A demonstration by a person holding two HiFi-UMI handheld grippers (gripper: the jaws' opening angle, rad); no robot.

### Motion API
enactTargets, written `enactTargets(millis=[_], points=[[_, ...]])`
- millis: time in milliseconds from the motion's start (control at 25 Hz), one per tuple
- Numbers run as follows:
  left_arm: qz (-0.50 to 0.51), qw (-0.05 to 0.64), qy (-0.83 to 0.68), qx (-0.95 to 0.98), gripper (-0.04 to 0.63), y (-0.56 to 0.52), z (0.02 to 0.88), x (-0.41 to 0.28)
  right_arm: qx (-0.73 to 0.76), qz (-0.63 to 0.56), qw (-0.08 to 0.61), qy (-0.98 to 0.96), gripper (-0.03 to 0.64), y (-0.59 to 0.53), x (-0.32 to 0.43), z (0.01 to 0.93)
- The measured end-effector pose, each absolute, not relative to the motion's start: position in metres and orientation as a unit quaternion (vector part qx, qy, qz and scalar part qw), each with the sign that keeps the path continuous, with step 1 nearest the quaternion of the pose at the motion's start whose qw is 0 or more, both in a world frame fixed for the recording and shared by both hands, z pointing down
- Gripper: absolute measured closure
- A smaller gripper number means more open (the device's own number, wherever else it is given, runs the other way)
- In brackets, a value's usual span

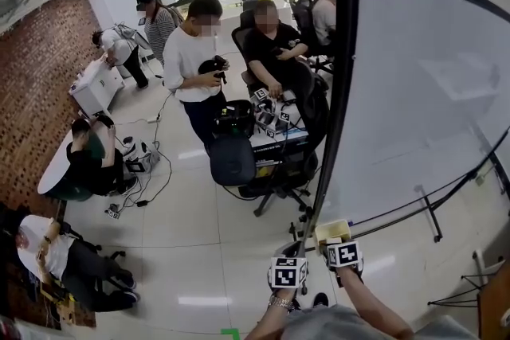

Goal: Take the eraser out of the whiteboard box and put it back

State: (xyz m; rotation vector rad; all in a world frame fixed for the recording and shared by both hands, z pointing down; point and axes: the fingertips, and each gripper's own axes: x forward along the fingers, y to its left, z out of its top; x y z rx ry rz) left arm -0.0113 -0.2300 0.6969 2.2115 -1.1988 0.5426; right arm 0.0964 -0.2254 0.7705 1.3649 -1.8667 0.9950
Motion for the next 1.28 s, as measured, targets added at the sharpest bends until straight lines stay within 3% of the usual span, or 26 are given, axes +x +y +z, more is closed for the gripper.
enactTargets(millis=[720, 1280], points=[[0.201, 0.285, -0.446, 0.824, 0.592, -0.222, 0.698, -0.003, 0.488, 0.341, 0.301, -0.745, 0.331, -0.202, 0.101, 0.729], [0.198, 0.289, -0.454, 0.819, 0.592, -0.218, 0.701, -0.006, 0.470, 0.323, 0.254, -0.781, 0.332, -0.215, 0.090, 0.668]])
